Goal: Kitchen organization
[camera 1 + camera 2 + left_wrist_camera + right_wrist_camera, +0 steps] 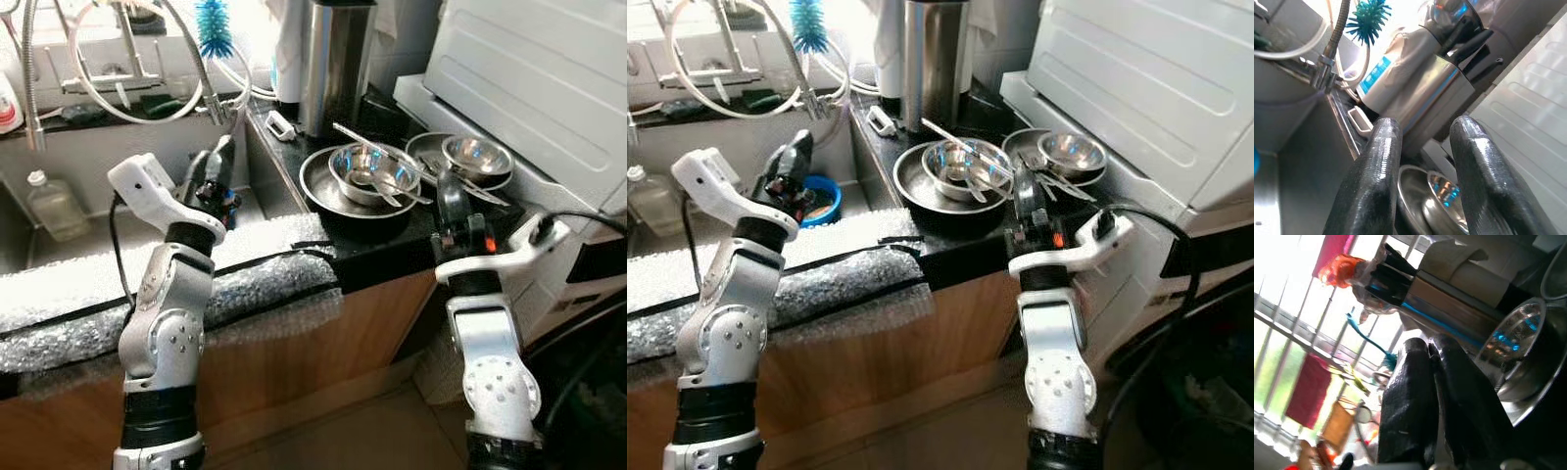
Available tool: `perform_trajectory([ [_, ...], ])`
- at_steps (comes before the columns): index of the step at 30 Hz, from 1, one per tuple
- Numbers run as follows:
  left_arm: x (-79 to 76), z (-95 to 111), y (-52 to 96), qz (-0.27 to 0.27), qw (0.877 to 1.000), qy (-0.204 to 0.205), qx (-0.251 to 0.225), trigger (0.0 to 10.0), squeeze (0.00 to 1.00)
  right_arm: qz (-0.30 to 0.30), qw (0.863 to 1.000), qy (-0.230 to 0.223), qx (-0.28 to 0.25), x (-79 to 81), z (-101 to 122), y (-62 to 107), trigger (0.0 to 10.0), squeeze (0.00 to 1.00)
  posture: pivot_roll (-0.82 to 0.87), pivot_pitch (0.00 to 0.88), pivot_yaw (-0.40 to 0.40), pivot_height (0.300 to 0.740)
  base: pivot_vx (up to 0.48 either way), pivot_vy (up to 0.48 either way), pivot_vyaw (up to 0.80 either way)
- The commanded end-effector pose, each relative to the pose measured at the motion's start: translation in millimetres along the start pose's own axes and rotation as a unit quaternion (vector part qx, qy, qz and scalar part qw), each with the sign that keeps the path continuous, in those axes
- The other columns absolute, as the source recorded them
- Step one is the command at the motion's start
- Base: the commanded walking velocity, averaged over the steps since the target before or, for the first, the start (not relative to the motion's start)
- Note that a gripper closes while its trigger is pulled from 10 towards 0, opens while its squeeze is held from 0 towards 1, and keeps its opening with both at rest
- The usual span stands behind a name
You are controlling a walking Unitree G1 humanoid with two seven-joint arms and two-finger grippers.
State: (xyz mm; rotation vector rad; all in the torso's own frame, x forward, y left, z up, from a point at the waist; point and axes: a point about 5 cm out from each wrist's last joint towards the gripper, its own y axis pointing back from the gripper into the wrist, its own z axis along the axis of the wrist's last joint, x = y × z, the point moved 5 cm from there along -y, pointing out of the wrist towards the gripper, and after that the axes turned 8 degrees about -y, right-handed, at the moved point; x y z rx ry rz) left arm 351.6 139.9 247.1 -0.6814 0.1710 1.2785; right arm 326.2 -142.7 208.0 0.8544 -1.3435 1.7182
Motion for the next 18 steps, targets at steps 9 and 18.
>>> perform_trajectory([
  [9,-11.5,-10.0,9.1,-0.026,0.997,0.072,0.026,10.0,0.0,0.079,0.989,-0.107,0.062,23.0,-19.1,26.2,10.0,0.0,-0.04,0.0,-0.07,0.727,0.0,0.0,0.0],
  [18,-22.9,-10.7,8.9,-0.044,0.991,0.121,0.023,10.0,0.0,0.005,0.991,-0.094,0.093,-10.6,-27.1,50.0,10.0,0.0,-0.04,0.0,-0.068,0.727,0.0,0.0,0.0],
])
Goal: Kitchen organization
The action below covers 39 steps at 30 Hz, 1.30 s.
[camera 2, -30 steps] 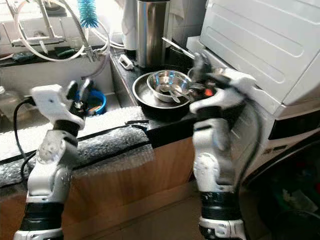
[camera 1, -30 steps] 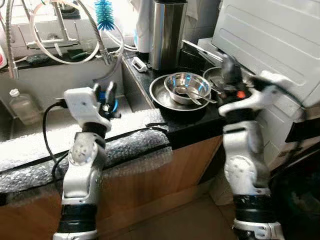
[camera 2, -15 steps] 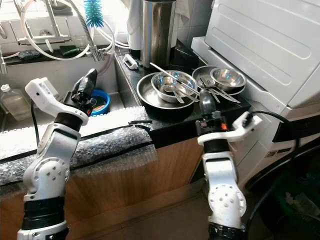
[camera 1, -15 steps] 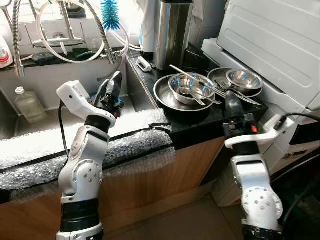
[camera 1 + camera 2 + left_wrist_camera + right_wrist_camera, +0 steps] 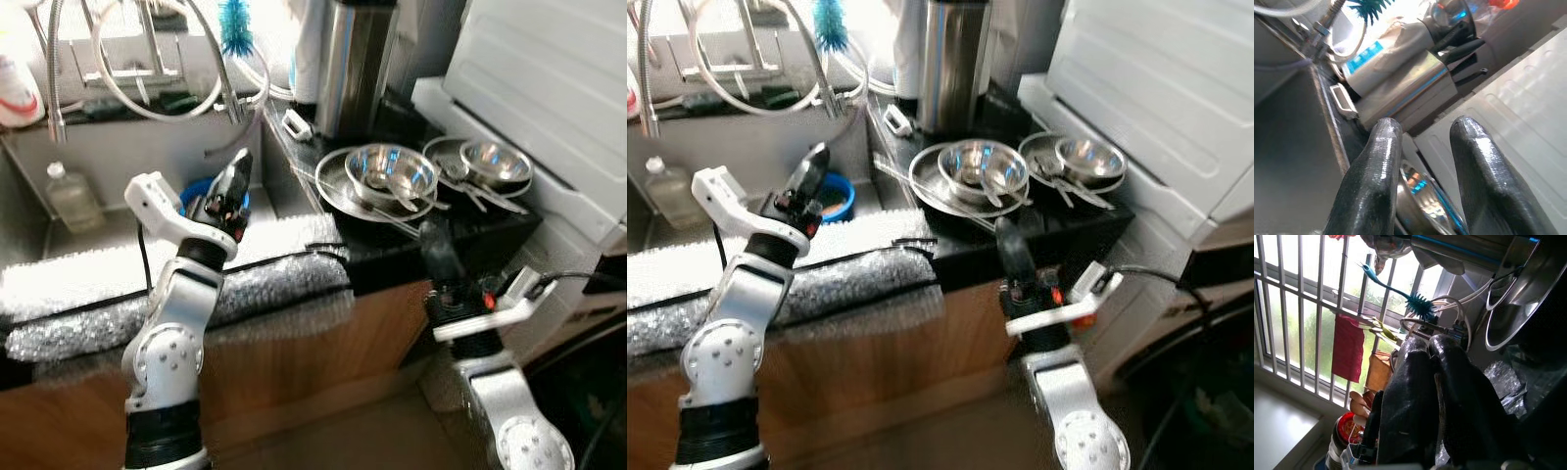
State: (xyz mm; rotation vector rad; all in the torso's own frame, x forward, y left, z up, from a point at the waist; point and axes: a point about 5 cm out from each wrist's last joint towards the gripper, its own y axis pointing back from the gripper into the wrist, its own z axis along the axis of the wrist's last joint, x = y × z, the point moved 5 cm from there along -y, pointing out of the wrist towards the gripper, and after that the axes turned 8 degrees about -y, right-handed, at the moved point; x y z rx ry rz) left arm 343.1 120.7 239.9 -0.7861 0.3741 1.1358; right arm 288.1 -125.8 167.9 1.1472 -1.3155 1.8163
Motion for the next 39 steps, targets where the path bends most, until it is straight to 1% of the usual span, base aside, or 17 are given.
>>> perform_trajectory([
  [1,-10.8,0.0,1.0,-0.023,1.0,0.006,0.003,10.0,0.0,0.004,1.0,0.005,0.006,1.7,-1.9,2.7,10.0,0.0,-0.04,0.0,-0.066,0.727,0.0,0.0,0.0],
  [3,-11.7,-0.7,1.2,-0.025,1.0,0.007,0.005,10.0,0.0,0.004,1.0,0.006,0.007,1.4,-2.2,3.6,10.0,0.0,-0.04,0.0,-0.065,0.727,0.0,0.0,0.0],
  [5,-13.5,-5.5,2.4,-0.026,1.0,0.009,0.013,10.0,0.0,0.005,1.0,-0.005,-0.002,-0.9,0.3,6.5,10.0,0.0,-0.04,0.0,-0.065,0.727,0.0,0.0,0.0],
  [10,-15.8,-12.1,4.2,-0.028,0.999,0.012,0.024,10.0,0.0,0.013,1.0,-0.013,0.002,1.2,-2.4,6.3,10.0,0.0,-0.04,0.0,-0.063,0.727,0.0,0.0,0.0],
  [12,-16.8,-14.5,4.7,-0.03,0.999,0.008,0.03,10.0,0.0,0.014,1.0,-0.015,0.001,0.8,-2.2,6.4,10.0,0.0,-0.03,0.0,-0.063,0.727,0.0,0.0,0.0],
  [13,-18.0,-21.3,6.1,-0.033,0.998,-0.003,0.045,10.0,0.0,0.016,1.0,-0.019,0.0,1.0,-2.3,6.7,10.0,0.0,-0.03,0.0,-0.063,0.727,0.0,0.0,0.0],
  [15,-20.5,-28.7,7.4,-0.038,0.997,-0.013,0.061,10.0,0.0,0.024,0.999,-0.02,0.012,3.7,-6.3,7.2,10.0,0.0,-0.04,0.0,-0.063,0.727,0.0,0.0,0.0],
  [22,-20.6,-40.1,10.2,-0.029,0.996,-0.015,0.079,10.0,0.0,0.026,0.999,-0.018,0.02,4.7,-10.1,7.4,10.0,0.0,-0.03,0.0,-0.065,0.727,0.0,0.0,0.0],
  [30,-28.2,-50.2,11.8,-0.03,0.995,-0.007,0.09,10.0,0.0,0.035,0.998,-0.014,0.044,8.2,-18.2,3.8,10.0,0.0,-0.03,0.0,-0.069,0.727,0.0,0.0,0.0],
  [39,-32.5,-48.9,8.2,-0.033,0.996,0.002,0.083,10.0,0.0,0.038,0.998,-0.015,0.057,9.5,-22.2,4.9,10.0,0.0,-0.04,0.0,-0.07,0.727,0.0,0.0,0.0],
])
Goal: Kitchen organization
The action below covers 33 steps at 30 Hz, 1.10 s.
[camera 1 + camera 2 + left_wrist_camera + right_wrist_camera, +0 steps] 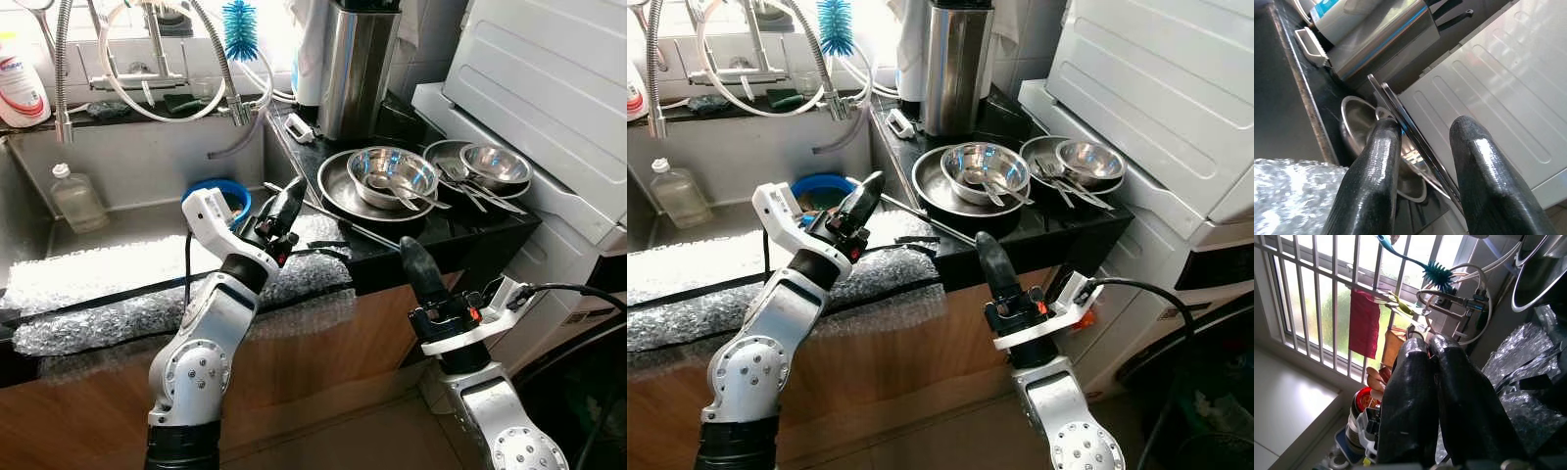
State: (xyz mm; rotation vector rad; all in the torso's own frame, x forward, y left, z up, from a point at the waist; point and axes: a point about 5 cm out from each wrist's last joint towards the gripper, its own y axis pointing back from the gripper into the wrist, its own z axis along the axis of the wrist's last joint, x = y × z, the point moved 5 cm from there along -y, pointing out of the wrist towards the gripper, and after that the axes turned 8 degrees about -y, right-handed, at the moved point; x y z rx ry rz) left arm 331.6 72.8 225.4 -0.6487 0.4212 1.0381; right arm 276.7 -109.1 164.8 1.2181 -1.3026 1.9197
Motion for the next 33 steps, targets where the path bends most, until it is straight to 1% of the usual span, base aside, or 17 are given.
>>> perform_trajectory([
  [1,-5.5,-5.9,0.6,-0.002,1.0,0.007,0.004,10.0,0.0,0.013,1.0,0.006,0.009,7.2,-2.9,-1.4,10.0,0.0,-0.04,0.0,-0.07,0.727,0.0,0.0,0.0],
  [5,-5.6,-6.0,0.7,-0.002,1.0,0.007,0.004,10.0,0.0,0.013,1.0,0.006,0.01,7.2,-2.9,-1.4,10.0,0.0,-0.04,0.0,-0.07,0.727,0.0,0.0,0.0],
  [6,-3.0,-4.8,0.3,0.005,1.0,0.011,0.001,0.0,0.0,0.013,1.0,0.006,0.012,7.2,-3.7,-1.4,10.0,0.0,-0.03,0.0,-0.073,0.727,0.0,0.0,0.0],
  [8,1.2,-2.9,-0.1,0.015,1.0,0.015,-0.003,0.0,0.0,0.014,1.0,0.005,0.016,7.4,-5.2,-1.7,10.0,0.0,-0.03,0.0,-0.073,0.727,0.0,0.0,0.0],
  [11,4.9,0.5,-0.5,0.024,0.999,0.035,-0.012,0.0,0.0,0.015,1.0,0.005,0.02,7.7,-6.3,-1.8,10.0,0.0,-0.03,0.0,-0.074,0.727,0.0,0.0,0.0],
  [12,4.9,0.5,-0.5,0.024,0.999,0.035,-0.012,0.0,0.0,0.015,1.0,0.005,0.02,7.7,-6.3,-1.8,10.0,0.0,-0.03,0.0,-0.074,0.727,0.0,0.0,0.0],
  [15,8.3,2.8,-0.9,0.033,0.997,0.061,-0.019,0.0,0.0,0.015,1.0,0.005,0.021,7.6,-6.4,-2.0,10.0,0.0,-0.03,0.0,-0.075,0.727,0.0,0.0,0.0],
  [16,10.1,5.1,-1.3,0.038,0.996,0.079,-0.027,0.0,0.0,0.016,1.0,0.004,0.022,7.5,-6.5,-1.9,10.0,0.0,-0.03,0.0,-0.074,0.727,0.0,0.0,0.0],
  [22,11.5,6.3,-1.5,0.043,0.995,0.09,-0.029,0.0,0.0,0.016,1.0,0.001,0.026,7.0,-8.4,-1.8,10.0,0.0,-0.03,0.0,-0.076,0.727,0.0,0.0,0.0],
  [26,16.5,5.4,0.2,0.06,0.99,0.12,-0.033,0.0,0.0,-0.003,0.999,0.024,0.028,1.3,-8.8,-1.5,10.0,0.0,-0.03,0.0,-0.075,0.727,0.0,0.0,0.0],
  [27,17.7,5.4,0.4,0.063,0.989,0.127,-0.034,0.0,0.0,-0.005,0.999,0.026,0.028,0.9,-8.8,-1.5,10.0,0.0,-0.03,0.0,-0.075,0.727,0.0,0.0,0.0],
  [28,20.7,5.1,0.9,0.072,0.987,0.14,-0.035,0.0,0.0,0.004,0.999,0.034,0.029,3.9,-9.0,-1.6,10.0,0.0,-0.03,0.0,-0.075,0.727,0.0,0.0,0.0],
  [31,21.4,5.3,0.8,0.073,0.989,0.121,-0.031,0.0,0.0,0.002,0.999,0.033,0.028,3.5,-8.9,-1.4,10.0,0.0,-0.03,0.0,-0.076,0.727,0.0,0.0,0.0],
  [32,21.0,6.7,0.0,0.074,0.989,0.121,-0.034,0.0,0.0,0.001,0.999,0.035,0.03,3.1,-9.2,-1.3,10.0,0.3,-0.03,0.0,-0.076,0.727,0.0,0.0,0.0],
  [33,20.8,7.1,-0.2,0.074,0.989,0.121,-0.035,0.0,0.0,0.001,0.999,0.036,0.03,3.0,-9.3,-1.2,10.0,0.3,-0.03,0.0,-0.076,0.727,0.0,0.0,0.0],
])
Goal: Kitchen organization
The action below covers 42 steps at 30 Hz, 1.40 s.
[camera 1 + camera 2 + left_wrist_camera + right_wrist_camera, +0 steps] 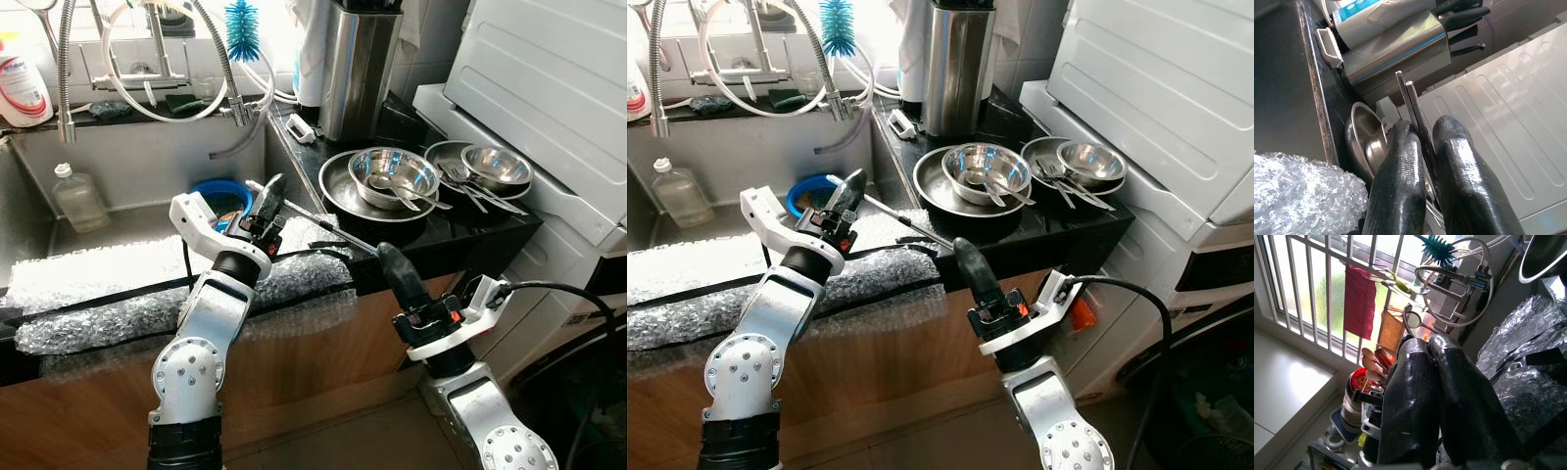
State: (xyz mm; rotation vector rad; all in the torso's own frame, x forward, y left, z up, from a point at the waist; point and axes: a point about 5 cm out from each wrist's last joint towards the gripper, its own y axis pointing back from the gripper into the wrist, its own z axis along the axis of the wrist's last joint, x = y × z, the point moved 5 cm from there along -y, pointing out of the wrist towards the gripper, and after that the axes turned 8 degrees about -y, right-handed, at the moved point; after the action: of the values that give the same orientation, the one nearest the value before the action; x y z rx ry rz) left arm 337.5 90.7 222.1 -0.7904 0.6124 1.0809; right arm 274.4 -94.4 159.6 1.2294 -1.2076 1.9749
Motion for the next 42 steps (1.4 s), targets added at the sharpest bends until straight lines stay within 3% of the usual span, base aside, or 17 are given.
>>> perform_trajectory([
  [1,4.7,2.0,-3.8,0.028,0.999,0.021,-0.019,0.0,0.0,0.012,1.0,0.02,-0.007,6.8,5.8,1.3,10.0,1.0,-0.03,0.0,-0.075,0.727,0.0,0.0,0.0],
  [10,-6.9,33.2,-11.3,0.018,0.997,0.021,-0.067,0.0,0.0,0.01,1.0,0.022,-0.005,5.7,4.6,1.0,10.0,1.0,-0.03,0.0,-0.074,0.727,0.0,0.0,0.0],
  [11,-9.0,43.6,-12.6,0.018,0.996,0.02,-0.087,0.0,0.0,0.006,1.0,0.025,-0.006,4.2,5.1,0.8,10.0,0.0,-0.03,0.0,-0.074,0.727,0.0,0.0,0.0],
  [13,-11.4,58.2,-14.7,0.022,0.993,0.02,-0.114,0.0,0.0,0.007,1.0,0.025,-0.006,4.2,5.0,0.7,10.0,0.0,-0.03,0.0,-0.073,0.727,0.0,0.0,0.0],
  [18,-44.8,94.6,-21.0,-0.007,0.978,-0.122,-0.169,0.0,0.0,0.011,0.999,0.045,0.023,6.2,-3.7,1.4,10.0,0.0,-0.03,0.0,-0.071,0.727,0.0,0.0,0.0],
  [21,-47.0,106.6,-20.5,0.006,0.971,-0.137,-0.198,0.0,0.0,0.011,0.999,0.046,0.024,6.0,-4.0,1.1,10.0,0.0,-0.03,0.0,-0.07,0.727,0.0,0.0,0.0],
  [22,-46.7,118.4,-18.9,0.031,0.955,-0.188,-0.229,0.0,0.0,0.012,0.998,0.051,0.027,5.9,-4.1,1.0,10.0,0.0,-0.03,0.0,-0.069,0.727,0.0,0.0,0.0],
  [23,-48.2,121.5,-18.8,0.037,0.944,-0.227,-0.238,1.5,0.0,0.011,0.998,0.056,0.03,5.5,-4.3,1.1,10.0,0.0,-0.03,0.0,-0.069,0.727,0.0,0.0,0.0],
  [24,-49.5,123.1,-18.8,0.04,0.936,-0.252,-0.244,1.5,0.0,0.011,0.998,0.06,0.032,5.2,-4.4,1.2,10.0,0.0,-0.03,0.0,-0.069,0.727,0.0,0.0,0.0],
  [26,-50.6,123.7,-19.1,0.042,0.93,-0.27,-0.247,1.5,0.0,0.01,0.997,0.063,0.033,4.9,-4.6,1.3,10.0,0.0,-0.03,0.0,-0.069,0.727,0.0,0.0,0.0],
  [33,-50.8,124.5,-20.0,0.044,0.928,-0.272,-0.25,1.5,0.0,0.011,0.997,0.065,0.033,4.8,-4.8,1.4,10.0,0.0,-0.03,0.0,-0.069,0.727,0.0,0.0,0.0],
  [34,-40.3,102.3,-27.2,0.054,0.864,-0.445,-0.229,10.0,0.0,-0.111,0.963,0.24,0.049,-25.8,15.4,12.3,10.0,0.0,-0.05,0.0,-0.054,0.727,0.0,0.0,0.0],
  [35,-33.7,94.7,-27.8,0.059,0.837,-0.497,-0.222,10.0,0.0,-0.152,0.939,0.305,0.048,-33.7,26.4,18.4,10.0,0.0,-0.05,0.0,-0.053,0.727,0.0,0.0,0.0],
  [36,-29.2,90.3,-27.8,0.062,0.82,-0.526,-0.218,10.0,0.0,-0.174,0.921,0.347,0.046,-37.0,33.7,22.3,10.0,0.0,-0.05,0.0,-0.053,0.727,0.0,0.0,0.0],
  [38,-24.7,89.8,-26.8,0.071,0.809,-0.539,-0.224,10.0,0.0,-0.188,0.911,0.365,0.038,-38.5,37.9,27.0,10.0,0.0,-0.06,0.0,-0.051,0.727,0.0,0.0,0.0],
  [40,-17.9,93.0,-27.3,0.091,0.796,-0.552,-0.23,10.0,0.0,-0.208,0.888,0.408,0.051,-44.4,35.9,34.0,10.0,0.0,-0.06,0.0,-0.046,0.727,0.0,0.0,0.0],
  [42,-16.0,95.4,-26.9,0.099,0.798,-0.547,-0.234,10.0,0.0,-0.214,0.884,0.413,0.054,-47.4,33.4,36.6,10.0,0.0,-0.06,0.0,-0.045,0.727,0.0,0.0,0.0],
])
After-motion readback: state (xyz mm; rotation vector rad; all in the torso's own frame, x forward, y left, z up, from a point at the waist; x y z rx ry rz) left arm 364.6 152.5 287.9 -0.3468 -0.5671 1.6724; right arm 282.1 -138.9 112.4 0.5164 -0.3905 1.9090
